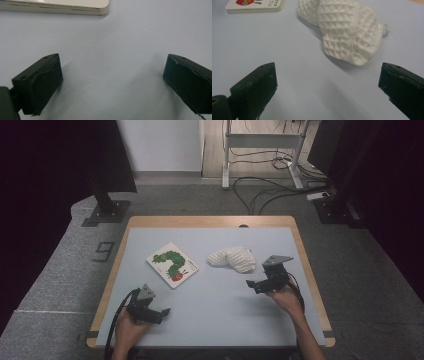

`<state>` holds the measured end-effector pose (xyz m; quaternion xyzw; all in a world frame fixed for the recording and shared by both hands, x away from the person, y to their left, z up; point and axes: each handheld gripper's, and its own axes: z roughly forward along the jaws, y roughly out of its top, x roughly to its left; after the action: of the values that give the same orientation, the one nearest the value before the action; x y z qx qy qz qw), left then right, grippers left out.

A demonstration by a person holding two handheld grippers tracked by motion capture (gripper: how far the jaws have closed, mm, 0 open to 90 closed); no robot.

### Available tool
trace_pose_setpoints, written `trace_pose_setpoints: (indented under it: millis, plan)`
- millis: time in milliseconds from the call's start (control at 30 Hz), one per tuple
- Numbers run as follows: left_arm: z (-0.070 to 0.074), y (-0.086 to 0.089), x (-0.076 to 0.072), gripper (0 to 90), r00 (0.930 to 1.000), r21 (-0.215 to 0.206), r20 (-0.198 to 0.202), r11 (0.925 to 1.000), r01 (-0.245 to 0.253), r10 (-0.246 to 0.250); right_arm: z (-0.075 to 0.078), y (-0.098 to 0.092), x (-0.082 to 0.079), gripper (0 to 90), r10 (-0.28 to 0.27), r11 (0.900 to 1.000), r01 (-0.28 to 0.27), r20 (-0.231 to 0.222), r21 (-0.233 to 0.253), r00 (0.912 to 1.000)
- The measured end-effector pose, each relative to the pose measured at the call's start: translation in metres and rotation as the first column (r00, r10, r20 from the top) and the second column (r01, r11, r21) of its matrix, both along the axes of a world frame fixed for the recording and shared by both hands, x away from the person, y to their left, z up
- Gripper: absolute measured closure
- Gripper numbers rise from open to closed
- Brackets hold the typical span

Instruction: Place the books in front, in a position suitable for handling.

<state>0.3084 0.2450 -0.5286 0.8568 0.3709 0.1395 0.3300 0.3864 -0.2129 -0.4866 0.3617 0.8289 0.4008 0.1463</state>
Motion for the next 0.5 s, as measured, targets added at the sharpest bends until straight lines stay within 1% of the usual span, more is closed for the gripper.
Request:
trace_pose_setpoints:
  millis: [100,233,300,333,500]
  plan:
    - [0.0,0.0,0.0,2.0,1.0,0.0,0.0,1.0,0.0,0.0,-0.001,0.002,0.006,1.0,-0.006,1.0,0.006,0.0,0.005,1.0]
    - [0.0,0.0,0.0,2.0,1.0,0.0,0.0,1.0,0.0,0.0,-0.001,0.006,0.014,1.0,-0.002,1.0,0.002,-0.001,-0.008,1.0]
    - [0.0,0.0,0.0,2.0,1.0,0.0,0.0,1.0,0.0,0.0,-0.001,0.007,0.016,1.1,-0.002,1.0,0.002,-0.003,-0.012,1.0]
    - [0.0,0.0,0.0,2.0,1.0,0.0,0.0,1.0,0.0,0.0,-0.002,0.01,0.02,2.0,-0.003,1.0,0.002,-0.007,-0.024,1.0]
    - [0.0,0.0,0.0,2.0,1.0,-0.001,0.0,1.0,0.0,0.0,0.0,0.016,0.03,3.4,-0.004,0.999,0.004,0.006,-0.04,1.0]
